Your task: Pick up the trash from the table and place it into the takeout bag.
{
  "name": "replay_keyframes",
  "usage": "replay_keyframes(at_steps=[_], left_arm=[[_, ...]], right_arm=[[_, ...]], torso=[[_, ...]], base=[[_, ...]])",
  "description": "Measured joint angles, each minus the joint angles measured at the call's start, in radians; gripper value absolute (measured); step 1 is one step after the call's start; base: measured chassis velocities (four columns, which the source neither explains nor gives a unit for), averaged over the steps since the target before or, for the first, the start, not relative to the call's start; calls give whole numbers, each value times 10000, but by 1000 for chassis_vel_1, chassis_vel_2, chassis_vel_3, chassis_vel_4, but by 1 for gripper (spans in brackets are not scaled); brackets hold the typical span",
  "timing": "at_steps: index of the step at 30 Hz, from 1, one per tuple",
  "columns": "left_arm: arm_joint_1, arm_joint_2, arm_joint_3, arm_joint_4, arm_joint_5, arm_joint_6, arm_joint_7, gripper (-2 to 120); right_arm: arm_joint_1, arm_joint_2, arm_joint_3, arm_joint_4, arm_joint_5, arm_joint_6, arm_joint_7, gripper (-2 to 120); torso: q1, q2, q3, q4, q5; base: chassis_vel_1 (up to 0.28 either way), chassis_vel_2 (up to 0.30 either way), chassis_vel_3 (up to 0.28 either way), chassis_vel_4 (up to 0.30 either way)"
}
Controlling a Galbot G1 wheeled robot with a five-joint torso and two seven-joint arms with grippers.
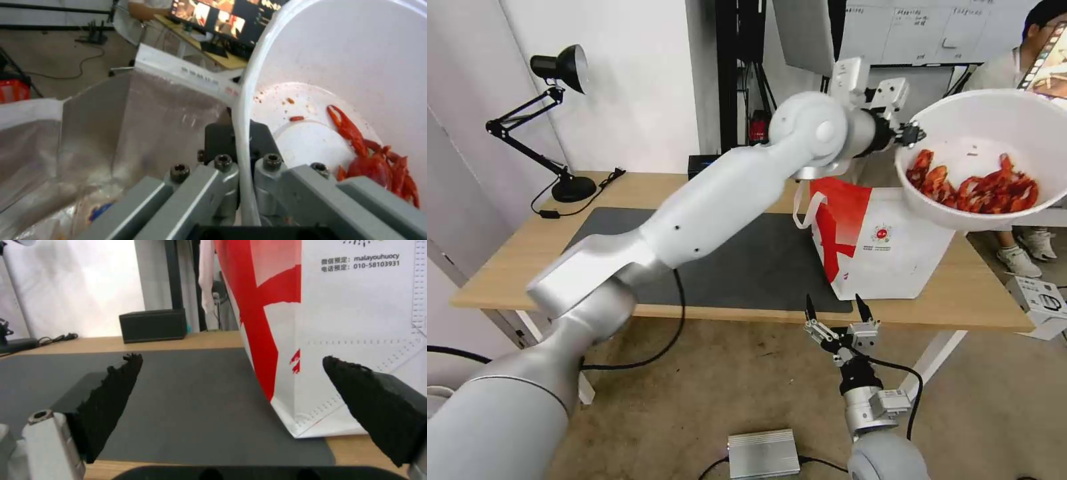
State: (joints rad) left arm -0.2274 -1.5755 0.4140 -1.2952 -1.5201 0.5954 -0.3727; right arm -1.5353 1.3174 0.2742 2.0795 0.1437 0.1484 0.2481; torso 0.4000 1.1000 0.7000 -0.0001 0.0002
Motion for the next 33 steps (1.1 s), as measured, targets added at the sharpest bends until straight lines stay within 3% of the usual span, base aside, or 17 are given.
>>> replay_keyframes(at_steps=[7,14,18,21,33], left_arm=[[-128,-252,-67,390,-171,-488,-817,0],[-162,-238,17,860,-430,-1404,-2474,0],[-167,-234,38,982,-465,-1658,-2750,0],[-150,-226,314,1191,-471,-2157,-3778,0],[93,-216,527,1393,-423,-2207,-4850,0]], right_arm=[[0,0,0,0,0,0,0,100],[0,0,0,0,0,0,0,100],[0,0,0,-1,0,0,0,100],[0,0,0,-1,0,0,0,100],[0,0,0,0,0,0,0,100]], torso=[[0,0,0,0,0],[0,0,0,2,-2],[0,0,1,2,-3],[0,0,0,2,-2],[0,0,0,1,-2]], base=[[0,0,0,0],[0,0,0,0],[0,0,0,0],[0,0,0,0],[0,0,0,0]])
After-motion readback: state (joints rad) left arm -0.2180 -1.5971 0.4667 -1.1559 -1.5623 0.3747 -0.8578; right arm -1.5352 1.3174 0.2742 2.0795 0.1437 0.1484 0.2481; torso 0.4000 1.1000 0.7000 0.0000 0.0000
